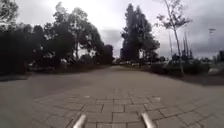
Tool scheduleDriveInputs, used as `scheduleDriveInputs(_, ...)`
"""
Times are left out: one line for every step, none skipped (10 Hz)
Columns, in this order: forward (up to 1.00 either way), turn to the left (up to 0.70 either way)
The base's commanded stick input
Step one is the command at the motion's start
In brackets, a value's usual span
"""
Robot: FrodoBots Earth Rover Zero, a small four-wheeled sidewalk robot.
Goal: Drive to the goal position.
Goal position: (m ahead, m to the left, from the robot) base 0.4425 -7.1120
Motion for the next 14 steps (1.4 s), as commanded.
scheduleDriveInputs(-1.0,0.01)
scheduleDriveInputs(-1.0,0.01)
scheduleDriveInputs(-1.0,0.01)
scheduleDriveInputs(-1.0,0.01)
scheduleDriveInputs(-1.0,0.01)
scheduleDriveInputs(-1.0,0.01)
scheduleDriveInputs(-1.0,0.01)
scheduleDriveInputs(-1.0,0.01)
scheduleDriveInputs(-1.0,0.2)
scheduleDriveInputs(-1.0,0.41)
scheduleDriveInputs(-1.0,0.41)
scheduleDriveInputs(-1.0,0.41)
scheduleDriveInputs(-1.0,0.41)
scheduleDriveInputs(-1.0,0.41)
